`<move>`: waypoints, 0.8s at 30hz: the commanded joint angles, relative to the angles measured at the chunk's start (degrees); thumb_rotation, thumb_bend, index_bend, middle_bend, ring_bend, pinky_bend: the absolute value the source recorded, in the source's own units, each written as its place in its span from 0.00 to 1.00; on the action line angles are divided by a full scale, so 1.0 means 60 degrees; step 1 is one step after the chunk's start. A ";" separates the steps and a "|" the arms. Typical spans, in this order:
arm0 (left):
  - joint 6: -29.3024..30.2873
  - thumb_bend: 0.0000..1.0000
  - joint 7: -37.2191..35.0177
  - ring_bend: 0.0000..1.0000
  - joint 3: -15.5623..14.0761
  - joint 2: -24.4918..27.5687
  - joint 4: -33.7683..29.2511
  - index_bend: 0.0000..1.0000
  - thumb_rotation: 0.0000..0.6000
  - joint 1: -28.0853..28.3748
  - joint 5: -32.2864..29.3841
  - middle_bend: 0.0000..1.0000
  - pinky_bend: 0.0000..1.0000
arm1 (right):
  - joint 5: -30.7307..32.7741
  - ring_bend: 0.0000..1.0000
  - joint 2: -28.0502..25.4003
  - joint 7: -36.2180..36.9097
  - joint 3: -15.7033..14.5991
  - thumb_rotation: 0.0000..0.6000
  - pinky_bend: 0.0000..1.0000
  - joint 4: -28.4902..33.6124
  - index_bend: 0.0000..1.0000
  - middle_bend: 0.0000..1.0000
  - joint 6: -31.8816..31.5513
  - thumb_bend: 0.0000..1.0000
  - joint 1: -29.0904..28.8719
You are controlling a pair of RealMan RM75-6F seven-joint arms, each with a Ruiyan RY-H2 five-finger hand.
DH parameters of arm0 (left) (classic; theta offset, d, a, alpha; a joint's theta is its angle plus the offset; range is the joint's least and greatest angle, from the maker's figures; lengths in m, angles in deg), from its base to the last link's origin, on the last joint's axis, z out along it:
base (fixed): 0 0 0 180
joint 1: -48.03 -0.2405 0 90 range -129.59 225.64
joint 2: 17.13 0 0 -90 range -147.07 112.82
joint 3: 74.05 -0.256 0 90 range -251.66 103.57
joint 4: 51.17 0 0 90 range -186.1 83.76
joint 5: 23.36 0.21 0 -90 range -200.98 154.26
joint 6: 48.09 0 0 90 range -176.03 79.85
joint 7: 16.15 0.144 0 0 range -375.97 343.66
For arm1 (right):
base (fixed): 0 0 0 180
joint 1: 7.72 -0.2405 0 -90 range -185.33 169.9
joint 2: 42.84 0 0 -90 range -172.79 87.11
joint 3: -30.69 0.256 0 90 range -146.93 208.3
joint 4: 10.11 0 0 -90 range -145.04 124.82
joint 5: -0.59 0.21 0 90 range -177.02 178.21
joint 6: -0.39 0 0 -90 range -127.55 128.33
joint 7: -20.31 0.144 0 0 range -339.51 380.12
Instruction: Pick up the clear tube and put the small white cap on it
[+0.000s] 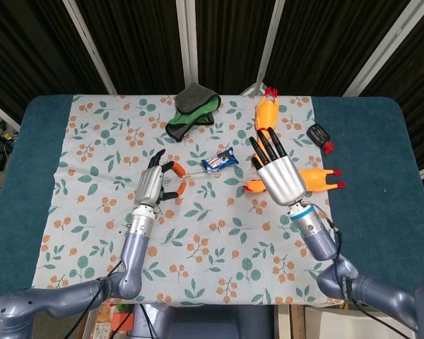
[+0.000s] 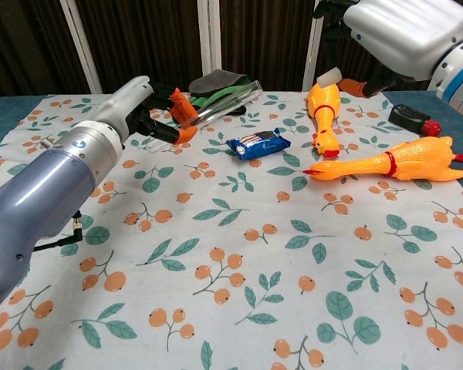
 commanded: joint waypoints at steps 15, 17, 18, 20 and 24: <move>0.0420 0.72 0.0923 0.03 0.0247 -0.0495 -0.0554 0.60 1.00 -0.0101 -0.0799 0.49 0.00 | 0.0373 0.03 0.0596 -0.0592 0.0111 1.00 0.00 -0.0388 0.62 0.20 -0.0174 0.42 -0.0136; 0.0444 0.72 0.0969 0.03 0.0269 -0.0553 -0.0582 0.60 1.00 -0.0109 -0.0850 0.49 0.00 | 0.0428 0.03 0.0623 -0.0618 0.0133 1.00 0.00 -0.0354 0.62 0.20 -0.0197 0.42 -0.0137; 0.0456 0.72 0.0994 0.03 0.0279 -0.0575 -0.0588 0.60 1.00 -0.0109 -0.0862 0.49 0.00 | 0.0451 0.03 0.0637 -0.0636 0.0147 1.00 0.00 -0.0338 0.62 0.20 -0.0207 0.42 -0.0145; 0.0474 0.72 0.1022 0.03 0.0308 -0.0601 -0.0589 0.60 1.00 -0.0102 -0.0866 0.49 0.00 | 0.0493 0.03 0.0667 -0.0663 0.0179 1.00 0.00 -0.0314 0.62 0.20 -0.0226 0.42 -0.0161; 0.0501 0.72 0.1077 0.03 0.0388 -0.0625 -0.0559 0.60 1.00 -0.0075 -0.0857 0.49 0.00 | 0.0602 0.03 0.0768 -0.0744 0.0261 1.00 0.00 -0.0278 0.62 0.20 -0.0214 0.42 -0.0236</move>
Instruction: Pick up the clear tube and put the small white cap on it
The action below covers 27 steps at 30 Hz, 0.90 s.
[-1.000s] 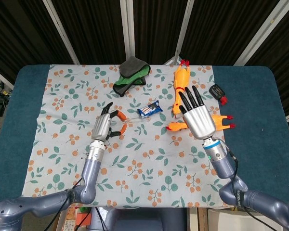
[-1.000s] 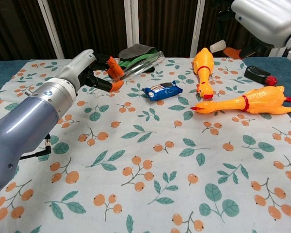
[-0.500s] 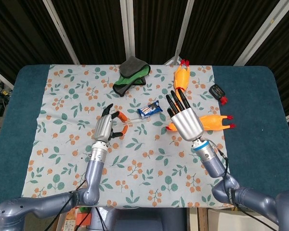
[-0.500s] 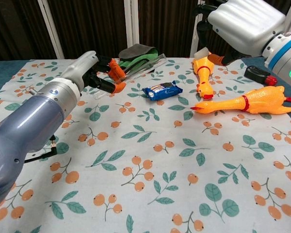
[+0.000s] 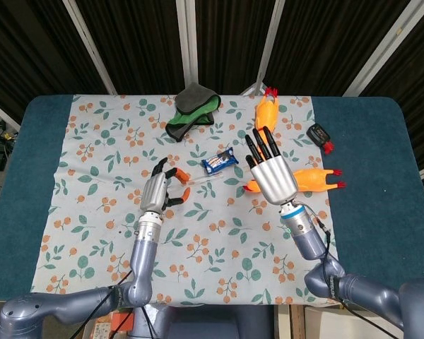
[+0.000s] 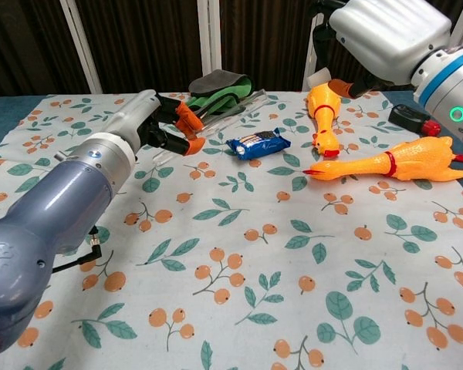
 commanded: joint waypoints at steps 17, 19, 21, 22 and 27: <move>0.0070 0.72 0.0015 0.05 0.0274 -0.0248 0.0117 0.60 1.00 -0.0001 -0.0149 0.49 0.00 | 0.0614 0.03 0.0794 -0.0506 0.0249 1.00 0.02 0.0033 0.62 0.20 -0.0052 0.42 -0.0220; 0.0051 0.72 0.0024 0.05 0.0275 -0.0241 0.0102 0.60 1.00 -0.0014 -0.0162 0.49 0.00 | 0.0642 0.03 0.0839 -0.0523 0.0246 1.00 0.02 0.0015 0.62 0.20 -0.0051 0.42 -0.0236; 0.0051 0.72 0.0044 0.05 0.0292 -0.0250 0.0085 0.60 1.00 -0.0016 -0.0182 0.49 0.00 | 0.0662 0.03 0.0867 -0.0542 0.0230 1.00 0.02 -0.0001 0.62 0.20 -0.0045 0.42 -0.0244; 0.0046 0.72 0.0050 0.05 0.0304 -0.0261 0.0080 0.60 1.00 -0.0012 -0.0194 0.49 0.00 | 0.0669 0.03 0.0880 -0.0547 0.0225 1.00 0.02 -0.0008 0.62 0.20 -0.0049 0.42 -0.0248; 0.0026 0.72 0.0106 0.05 0.0310 -0.0326 0.0081 0.60 1.00 -0.0004 -0.0251 0.49 0.00 | 0.0711 0.03 0.0914 -0.0553 0.0211 1.00 0.02 -0.0019 0.62 0.20 -0.0063 0.42 -0.0258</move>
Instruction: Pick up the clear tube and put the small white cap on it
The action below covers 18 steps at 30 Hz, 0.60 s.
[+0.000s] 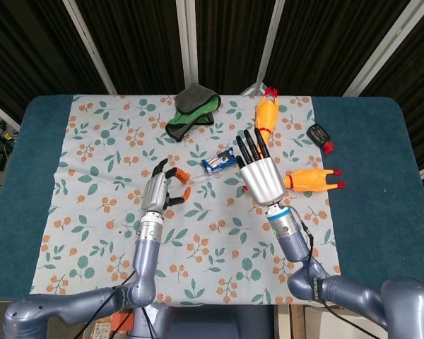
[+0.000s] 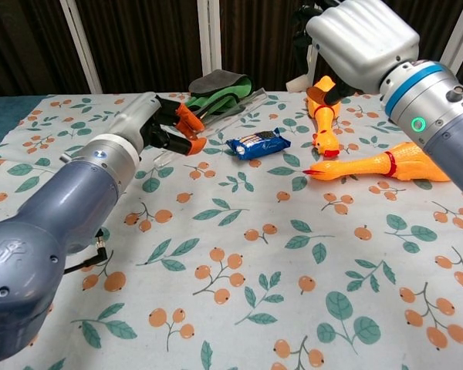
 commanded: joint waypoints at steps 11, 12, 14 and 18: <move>0.0047 0.72 0.0062 0.05 0.0065 -0.0180 0.0008 0.60 1.00 0.0028 -0.0057 0.49 0.00 | 0.0084 0.03 0.0046 0.0024 -0.0035 1.00 0.02 0.0010 0.62 0.20 0.0014 0.42 -0.0029; 0.0047 0.72 0.0071 0.05 0.0067 -0.0189 0.0014 0.60 1.00 0.0032 -0.0056 0.49 0.00 | 0.0081 0.03 0.0044 0.0029 -0.0051 1.00 0.02 0.0011 0.62 0.20 0.0017 0.42 -0.0027; 0.0044 0.72 0.0080 0.05 0.0072 -0.0201 0.0018 0.60 1.00 0.0039 -0.0047 0.49 0.00 | 0.0089 0.03 0.0047 0.0043 -0.0067 1.00 0.02 0.0021 0.62 0.20 0.0019 0.42 -0.0022; 0.0047 0.72 0.0100 0.05 0.0080 -0.0226 0.0024 0.60 1.00 0.0046 -0.0040 0.49 0.00 | 0.0103 0.03 0.0059 0.0058 -0.0107 1.00 0.02 0.0022 0.62 0.20 0.0025 0.42 -0.0009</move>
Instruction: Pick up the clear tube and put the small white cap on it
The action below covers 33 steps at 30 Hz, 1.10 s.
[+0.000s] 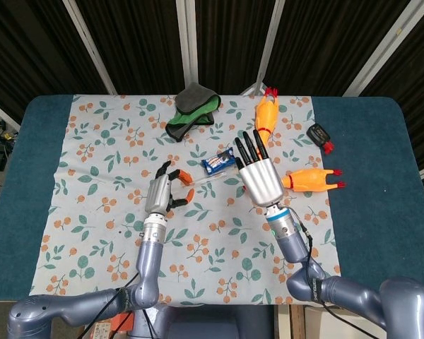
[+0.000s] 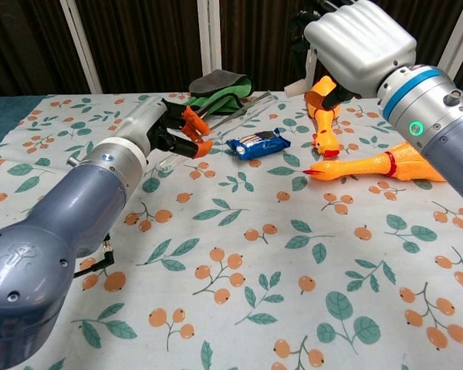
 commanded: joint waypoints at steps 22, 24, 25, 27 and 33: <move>-0.0055 0.72 0.0038 0.05 -0.0030 -0.0113 0.0021 0.60 1.00 -0.0029 0.0013 0.50 0.00 | 0.0077 0.03 0.0100 0.0036 -0.0022 1.00 0.02 -0.0044 0.62 0.20 0.0007 0.43 -0.0026; -0.0051 0.72 0.0042 0.05 -0.0033 -0.0125 0.0013 0.60 1.00 -0.0034 0.0019 0.50 0.00 | 0.0088 0.03 0.0089 0.0046 -0.0024 1.00 0.02 -0.0037 0.62 0.20 0.0022 0.43 -0.0028; -0.0053 0.72 0.0044 0.05 -0.0029 -0.0131 0.0012 0.60 1.00 -0.0032 0.0019 0.50 0.00 | 0.0095 0.03 0.0086 0.0052 -0.0025 1.00 0.02 -0.0028 0.62 0.20 0.0025 0.43 -0.0026; -0.0045 0.72 0.0049 0.05 -0.0013 -0.0148 0.0014 0.60 1.00 -0.0021 0.0025 0.50 0.00 | 0.0100 0.03 0.0088 0.0060 -0.0033 1.00 0.02 -0.0017 0.62 0.20 0.0028 0.43 -0.0023; -0.0019 0.72 0.0062 0.05 0.0012 -0.0233 -0.0013 0.60 1.00 0.0004 0.0030 0.50 0.00 | 0.0137 0.03 0.0115 0.0077 -0.0067 1.00 0.02 -0.0006 0.62 0.20 0.0027 0.43 0.0011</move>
